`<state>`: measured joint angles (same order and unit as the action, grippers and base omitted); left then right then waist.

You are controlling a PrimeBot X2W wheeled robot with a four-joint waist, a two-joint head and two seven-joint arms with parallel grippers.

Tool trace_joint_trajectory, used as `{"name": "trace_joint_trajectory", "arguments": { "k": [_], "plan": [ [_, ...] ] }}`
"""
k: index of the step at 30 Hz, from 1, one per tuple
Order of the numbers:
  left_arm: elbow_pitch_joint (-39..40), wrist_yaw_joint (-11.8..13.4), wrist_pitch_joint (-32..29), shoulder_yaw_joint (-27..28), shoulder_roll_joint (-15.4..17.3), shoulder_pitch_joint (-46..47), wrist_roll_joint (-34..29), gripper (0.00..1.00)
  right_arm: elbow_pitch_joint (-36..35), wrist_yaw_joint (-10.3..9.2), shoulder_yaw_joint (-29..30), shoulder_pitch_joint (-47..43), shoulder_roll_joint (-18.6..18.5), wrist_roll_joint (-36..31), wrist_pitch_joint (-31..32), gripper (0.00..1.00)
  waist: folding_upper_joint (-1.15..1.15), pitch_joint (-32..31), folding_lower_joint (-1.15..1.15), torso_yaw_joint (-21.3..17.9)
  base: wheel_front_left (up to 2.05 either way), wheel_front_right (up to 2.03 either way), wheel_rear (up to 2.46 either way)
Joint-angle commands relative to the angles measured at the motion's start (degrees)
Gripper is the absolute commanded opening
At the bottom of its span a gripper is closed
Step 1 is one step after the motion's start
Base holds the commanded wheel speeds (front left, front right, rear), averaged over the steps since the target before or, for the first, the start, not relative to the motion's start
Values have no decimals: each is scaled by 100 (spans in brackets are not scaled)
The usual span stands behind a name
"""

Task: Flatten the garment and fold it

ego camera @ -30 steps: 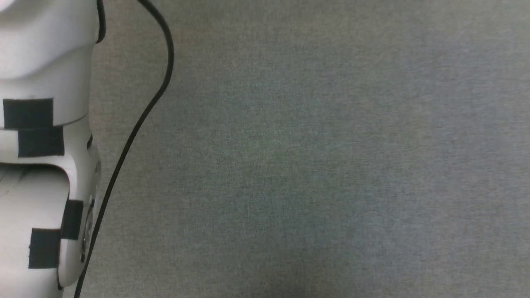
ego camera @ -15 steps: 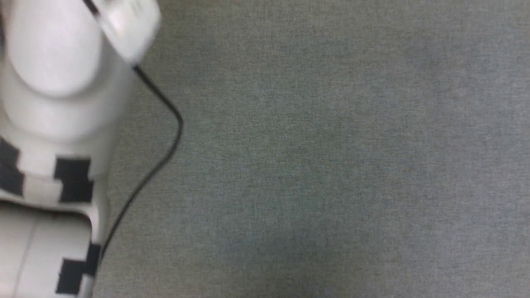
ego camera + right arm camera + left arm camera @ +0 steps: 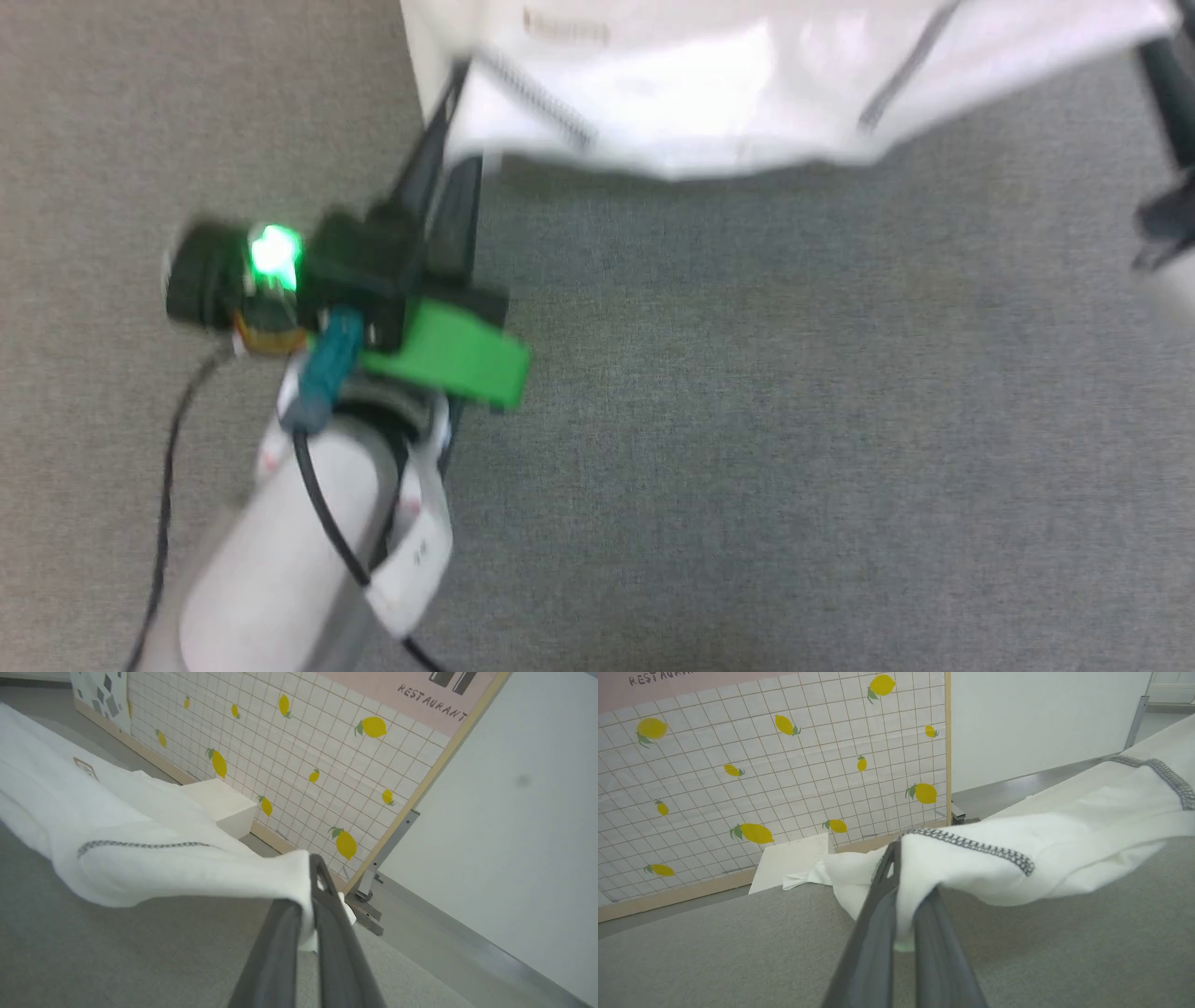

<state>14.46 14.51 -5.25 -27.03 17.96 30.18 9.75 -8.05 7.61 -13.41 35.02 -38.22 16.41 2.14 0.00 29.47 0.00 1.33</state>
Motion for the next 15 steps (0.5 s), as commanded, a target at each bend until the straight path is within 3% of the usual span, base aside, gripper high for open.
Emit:
{"name": "trace_joint_trajectory", "arguments": {
  "k": [1,10,15],
  "plan": [
    [104,94,-37,-33,52,-289,32,0,-168,-12,110,-337,114,-72,42,0,0,-371,0,-72,0,0,0],
    [155,236,-624,-507,271,-1879,301,0,-697,-12,500,-2415,675,-235,402,0,0,-1032,0,-123,0,0,0],
    [11,77,-1145,-774,452,-2492,642,0,-643,-12,381,-3271,673,-211,754,0,0,-1319,0,-149,0,0,0]
  ]
}}
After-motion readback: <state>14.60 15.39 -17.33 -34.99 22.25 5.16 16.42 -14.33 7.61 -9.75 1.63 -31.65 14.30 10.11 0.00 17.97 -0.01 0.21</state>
